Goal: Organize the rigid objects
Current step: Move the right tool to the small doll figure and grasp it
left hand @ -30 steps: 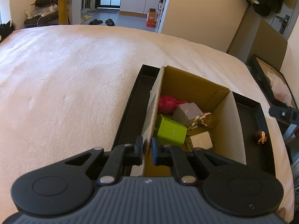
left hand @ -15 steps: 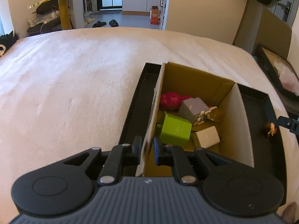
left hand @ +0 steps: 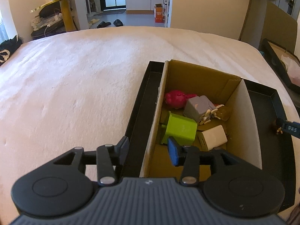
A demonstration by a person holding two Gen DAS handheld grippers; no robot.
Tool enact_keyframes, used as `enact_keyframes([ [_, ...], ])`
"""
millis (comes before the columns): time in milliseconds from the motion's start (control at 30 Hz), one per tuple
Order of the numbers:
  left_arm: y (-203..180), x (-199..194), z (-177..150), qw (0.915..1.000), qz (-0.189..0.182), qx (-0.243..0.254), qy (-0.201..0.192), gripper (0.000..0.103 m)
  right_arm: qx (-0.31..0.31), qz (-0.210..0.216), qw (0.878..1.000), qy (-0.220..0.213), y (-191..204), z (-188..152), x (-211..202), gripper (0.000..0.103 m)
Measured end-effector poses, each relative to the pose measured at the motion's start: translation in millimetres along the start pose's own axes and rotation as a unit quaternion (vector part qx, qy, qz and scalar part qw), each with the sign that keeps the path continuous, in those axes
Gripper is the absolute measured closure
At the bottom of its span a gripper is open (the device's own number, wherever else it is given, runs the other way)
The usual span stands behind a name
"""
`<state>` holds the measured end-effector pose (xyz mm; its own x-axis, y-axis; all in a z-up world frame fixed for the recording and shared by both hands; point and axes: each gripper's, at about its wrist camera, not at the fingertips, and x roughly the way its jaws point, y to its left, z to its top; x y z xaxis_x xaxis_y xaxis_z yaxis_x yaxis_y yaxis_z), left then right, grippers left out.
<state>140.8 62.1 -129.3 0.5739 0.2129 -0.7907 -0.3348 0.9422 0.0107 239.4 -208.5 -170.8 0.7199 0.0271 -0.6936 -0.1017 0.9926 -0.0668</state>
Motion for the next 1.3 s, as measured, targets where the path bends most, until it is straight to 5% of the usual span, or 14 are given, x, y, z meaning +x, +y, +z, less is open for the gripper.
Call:
enact_keyframes([
  [467,-6,8,1,0.9999,0.01,0.008,0.011,0.058,-0.012,-0.054,0.998,0.015,1,-5,35,0.049],
  [633,-6,7,1,0.9999,0.01,0.009,0.01,0.058,-0.017,-0.064,0.998,0.016,2,-5,37,0.063],
  [700,-5,7,1,0.9999,0.008,0.006,0.01,0.058,-0.019,-0.057,0.998,0.017,4,-4,34,0.07],
  [1300,0,-2,-1,0.9999,0.005,-0.003,0.008,0.058,-0.058,0.017,0.998,0.036,30,-21,7,0.064],
])
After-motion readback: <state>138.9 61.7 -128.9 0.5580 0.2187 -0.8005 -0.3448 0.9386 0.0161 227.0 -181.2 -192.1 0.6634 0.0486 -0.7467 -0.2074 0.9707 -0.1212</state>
